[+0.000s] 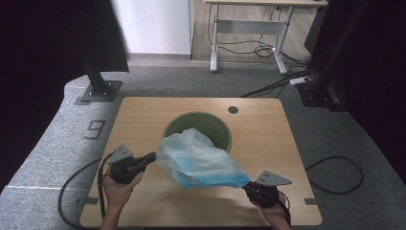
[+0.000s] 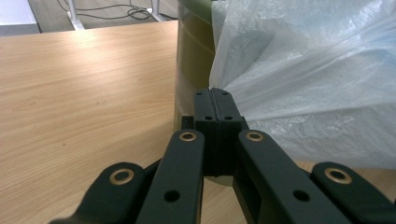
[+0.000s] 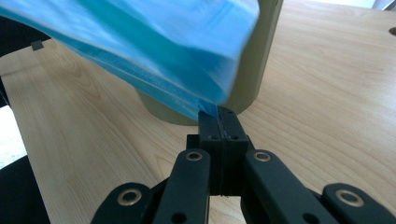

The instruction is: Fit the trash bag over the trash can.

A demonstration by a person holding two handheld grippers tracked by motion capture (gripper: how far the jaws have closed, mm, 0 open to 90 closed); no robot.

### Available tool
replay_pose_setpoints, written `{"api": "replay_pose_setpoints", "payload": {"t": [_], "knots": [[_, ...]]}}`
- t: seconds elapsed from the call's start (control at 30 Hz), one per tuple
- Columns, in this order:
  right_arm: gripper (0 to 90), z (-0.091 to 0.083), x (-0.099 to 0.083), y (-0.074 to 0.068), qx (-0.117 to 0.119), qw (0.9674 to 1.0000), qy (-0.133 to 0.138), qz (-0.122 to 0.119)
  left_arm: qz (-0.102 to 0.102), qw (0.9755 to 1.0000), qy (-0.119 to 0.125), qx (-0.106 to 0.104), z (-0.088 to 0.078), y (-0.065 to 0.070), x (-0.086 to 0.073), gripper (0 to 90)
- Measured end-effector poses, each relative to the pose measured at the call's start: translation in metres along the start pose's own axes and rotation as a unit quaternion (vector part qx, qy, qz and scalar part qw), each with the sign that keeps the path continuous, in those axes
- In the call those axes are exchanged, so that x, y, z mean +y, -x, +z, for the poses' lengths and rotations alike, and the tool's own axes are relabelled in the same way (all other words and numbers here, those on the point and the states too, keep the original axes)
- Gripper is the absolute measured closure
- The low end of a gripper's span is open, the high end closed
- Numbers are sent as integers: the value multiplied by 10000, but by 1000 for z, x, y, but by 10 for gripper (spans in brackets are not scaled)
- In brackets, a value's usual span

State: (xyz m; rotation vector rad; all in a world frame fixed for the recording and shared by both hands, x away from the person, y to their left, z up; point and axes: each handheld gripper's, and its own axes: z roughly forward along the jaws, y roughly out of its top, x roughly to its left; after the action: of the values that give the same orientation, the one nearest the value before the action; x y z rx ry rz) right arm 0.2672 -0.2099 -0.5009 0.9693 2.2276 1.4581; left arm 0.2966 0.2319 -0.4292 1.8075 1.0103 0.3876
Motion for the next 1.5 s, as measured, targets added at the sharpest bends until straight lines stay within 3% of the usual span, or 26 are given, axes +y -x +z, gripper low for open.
{"api": "replay_pose_setpoints", "payload": {"t": [0.07,0.23,0.43,0.53,0.57,0.63,0.7,0.73,0.8,0.97,1.0,1.13,1.33,1.4,1.5], "knots": [[889,0,0,0,-3,10000,-15,7,-10,10000,-24,44,1,-2,-1,900],[889,2,2,5,14,10000,-68,66,-268,9996,54,72,6,-13,-1,900],[889,0,10,15,-137,9998,29,137,-247,9995,72,174,12,-15,8,900],[888,-1,11,14,-157,9998,54,127,-189,9996,212,-5,8,-7,10,898],[887,-3,11,12,-162,9998,111,94,-65,9993,322,-171,3,1,12,862],[887,-4,11,11,-159,9997,131,92,31,9991,372,-222,1,5,12,795],[887,-7,11,8,-114,9997,193,99,294,9976,489,-402,-5,14,15,704],[887,-7,11,8,-114,9997,193,99,294,9976,489,-402,-5,14,15,648],[886,-10,14,7,-114,9996,266,72,500,9966,507,-412,-7,19,17,556],[874,-14,15,8,-124,9993,323,108,543,9963,491,-451,-6,18,17,379],[862,-15,15,8,-126,9993,329,131,500,9963,461,-519,-5,17,16,379],[590,-20,13,6,-335,9982,474,162,454,9965,430,-548,-2,17,16,370],[471,-37,4,-3,-12,9985,505,230,523,9966,459,-433,-1,22,20,410],[401,-49,1,-11,-14,9979,607,240,501,9967,464,-432,-2,22,22,411],[376,-58,3,-14,43,9968,749,277,490,9967,474,-430,-2,23,23,414]]}}
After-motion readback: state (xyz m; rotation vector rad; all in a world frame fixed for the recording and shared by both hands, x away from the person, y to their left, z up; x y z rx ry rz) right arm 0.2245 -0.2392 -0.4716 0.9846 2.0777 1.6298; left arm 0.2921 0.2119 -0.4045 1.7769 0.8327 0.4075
